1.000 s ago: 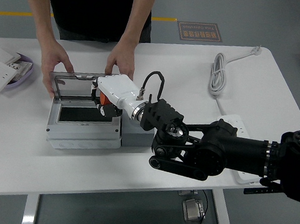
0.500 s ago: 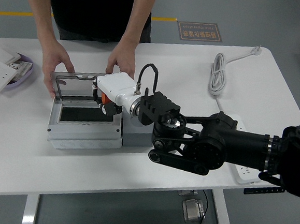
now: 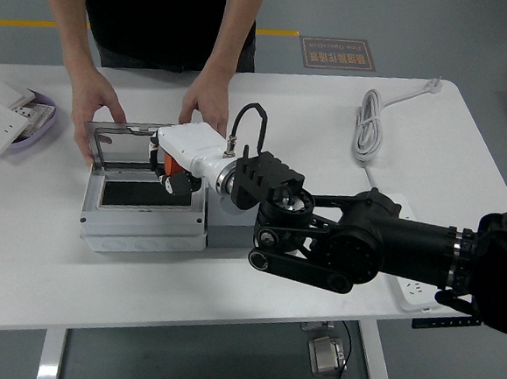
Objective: Pick up the cylinder from the cube,place it in the box,flap close box
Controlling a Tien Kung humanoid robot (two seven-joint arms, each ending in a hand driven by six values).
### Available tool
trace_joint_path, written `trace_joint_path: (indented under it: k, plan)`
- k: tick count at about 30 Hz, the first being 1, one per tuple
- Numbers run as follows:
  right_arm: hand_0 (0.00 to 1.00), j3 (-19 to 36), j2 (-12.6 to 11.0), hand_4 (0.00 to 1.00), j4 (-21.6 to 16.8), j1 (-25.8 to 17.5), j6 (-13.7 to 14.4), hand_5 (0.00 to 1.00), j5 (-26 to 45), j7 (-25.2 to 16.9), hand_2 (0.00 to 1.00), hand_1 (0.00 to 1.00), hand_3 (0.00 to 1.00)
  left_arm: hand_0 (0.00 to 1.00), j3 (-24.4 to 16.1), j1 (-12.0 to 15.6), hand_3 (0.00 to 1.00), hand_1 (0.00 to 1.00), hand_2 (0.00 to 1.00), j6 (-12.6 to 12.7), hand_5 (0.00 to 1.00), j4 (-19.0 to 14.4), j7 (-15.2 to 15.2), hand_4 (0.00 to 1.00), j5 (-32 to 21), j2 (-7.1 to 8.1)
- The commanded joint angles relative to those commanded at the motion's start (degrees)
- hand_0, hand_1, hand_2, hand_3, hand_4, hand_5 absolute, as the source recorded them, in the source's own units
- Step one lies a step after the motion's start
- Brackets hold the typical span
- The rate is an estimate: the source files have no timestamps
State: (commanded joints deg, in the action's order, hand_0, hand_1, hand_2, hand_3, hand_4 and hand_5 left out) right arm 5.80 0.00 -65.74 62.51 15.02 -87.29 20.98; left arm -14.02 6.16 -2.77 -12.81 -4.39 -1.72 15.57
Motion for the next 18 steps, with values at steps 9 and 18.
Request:
trace_joint_path:
  k: [9,18]
  plan:
    - [0.505,1.9,0.0,0.044,1.0,-1.3,-1.1,0.002,3.2,-1.6,0.577,0.540,0.472,0.629,-0.1,-0.2,0.668,0.647,0.625,0.0,0.253,0.0,0.0,0.722,0.2,-0.04]
    - [0.616,3.4,0.0,0.002,1.5,-2.5,-2.5,0.002,4.3,-2.2,0.602,0.567,0.511,0.629,0.0,-0.3,0.668,0.647,0.625,0.0,0.253,0.0,0.0,0.722,0.3,-0.12]
